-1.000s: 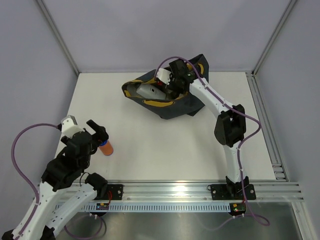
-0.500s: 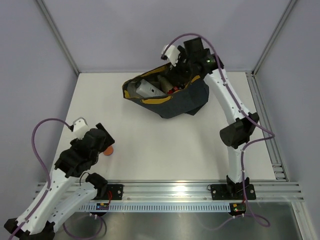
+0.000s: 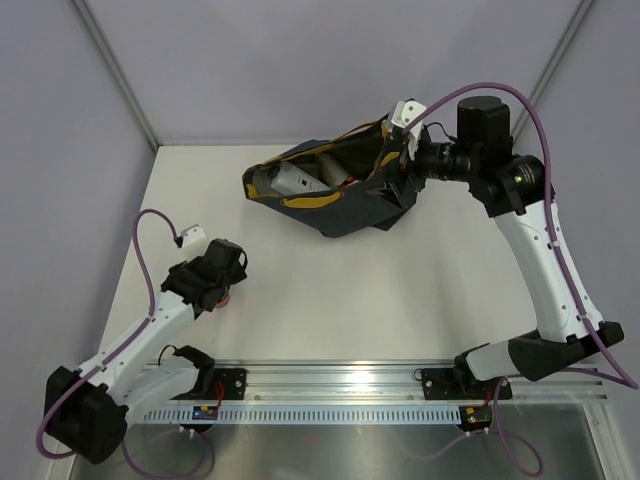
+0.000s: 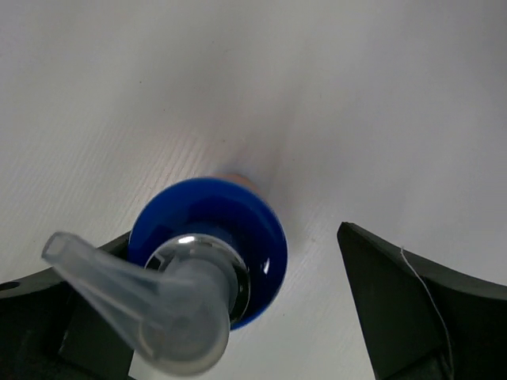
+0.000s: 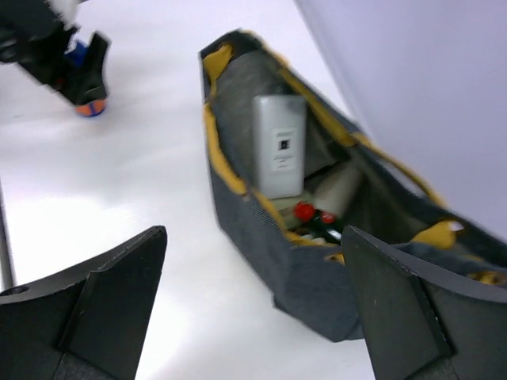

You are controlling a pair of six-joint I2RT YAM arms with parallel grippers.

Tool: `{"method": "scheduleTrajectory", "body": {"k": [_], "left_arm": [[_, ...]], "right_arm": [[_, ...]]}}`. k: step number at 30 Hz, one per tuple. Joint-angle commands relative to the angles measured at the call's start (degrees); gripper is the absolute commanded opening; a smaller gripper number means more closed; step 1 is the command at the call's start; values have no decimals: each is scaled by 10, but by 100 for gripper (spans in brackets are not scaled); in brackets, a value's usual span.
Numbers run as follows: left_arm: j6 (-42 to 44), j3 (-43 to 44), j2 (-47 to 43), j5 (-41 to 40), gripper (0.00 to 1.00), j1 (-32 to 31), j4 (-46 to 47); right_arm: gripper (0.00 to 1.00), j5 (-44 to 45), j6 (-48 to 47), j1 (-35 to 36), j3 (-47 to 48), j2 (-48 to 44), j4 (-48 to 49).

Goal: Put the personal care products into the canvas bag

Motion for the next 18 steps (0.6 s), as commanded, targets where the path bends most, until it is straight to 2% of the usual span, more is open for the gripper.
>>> {"method": "scheduleTrajectory", "body": {"k": [1,8,12,18], "left_arm": [[6,1,35,-14,99,28,88],[27,8,96,-36,95,49,138],[45,1,93,-47,92,50,165],[95,-10,75,-49,93,58,218]], "right_arm": [[100,-61,24,-11,-88,-23,44],[99,-101,56,-50,-204,-67,86],[100,-123,75,-67,-238,-86,109],[99,-132,90,-74,-276,-106,129]]}}
